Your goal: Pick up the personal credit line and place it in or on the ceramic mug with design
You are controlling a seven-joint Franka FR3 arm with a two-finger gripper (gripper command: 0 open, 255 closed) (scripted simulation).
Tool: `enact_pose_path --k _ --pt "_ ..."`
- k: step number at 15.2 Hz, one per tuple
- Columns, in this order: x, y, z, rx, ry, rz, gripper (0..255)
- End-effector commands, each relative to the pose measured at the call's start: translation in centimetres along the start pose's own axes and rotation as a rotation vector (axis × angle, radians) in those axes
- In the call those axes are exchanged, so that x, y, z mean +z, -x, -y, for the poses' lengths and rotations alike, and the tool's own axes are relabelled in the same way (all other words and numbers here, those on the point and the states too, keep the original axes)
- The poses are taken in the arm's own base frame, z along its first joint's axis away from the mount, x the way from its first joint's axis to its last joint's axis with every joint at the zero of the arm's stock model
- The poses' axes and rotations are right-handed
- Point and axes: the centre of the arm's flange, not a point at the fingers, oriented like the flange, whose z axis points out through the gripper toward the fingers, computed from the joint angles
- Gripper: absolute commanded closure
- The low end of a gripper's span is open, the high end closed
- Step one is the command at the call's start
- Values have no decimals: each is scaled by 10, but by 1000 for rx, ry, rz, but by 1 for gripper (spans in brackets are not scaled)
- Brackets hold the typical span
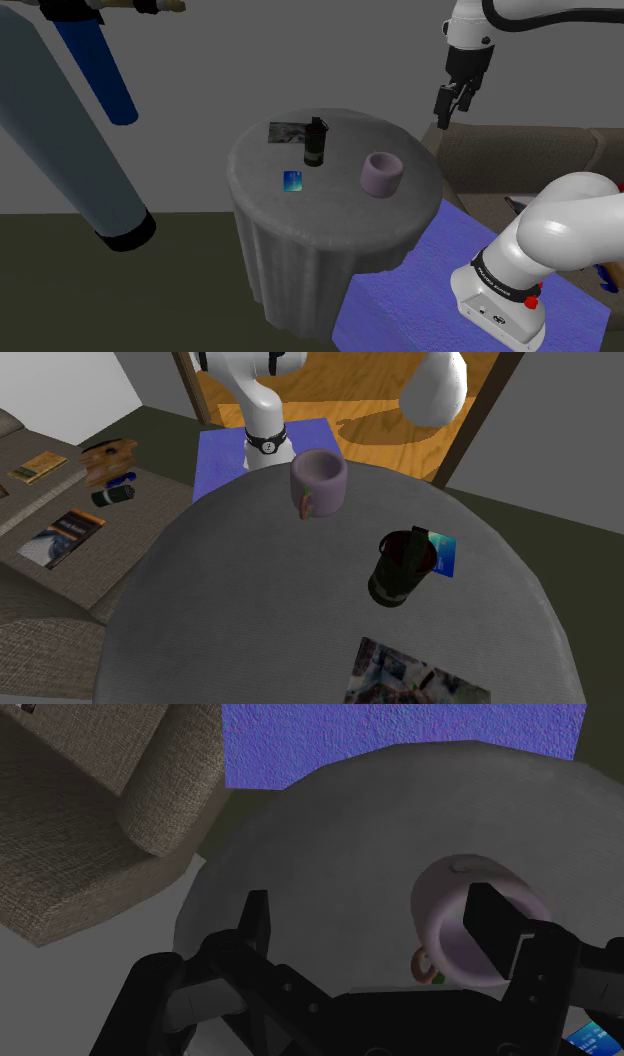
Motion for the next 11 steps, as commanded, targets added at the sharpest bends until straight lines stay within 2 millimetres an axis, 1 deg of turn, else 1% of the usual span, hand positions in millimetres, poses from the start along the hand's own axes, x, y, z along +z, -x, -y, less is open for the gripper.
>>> enact_pose_path --k 1,6,11 --pt "0 0 0 0 0 0 0" --pt "21 -24 51 102 -44 8 0" --pt "39 -54 101 205 -88 16 0"
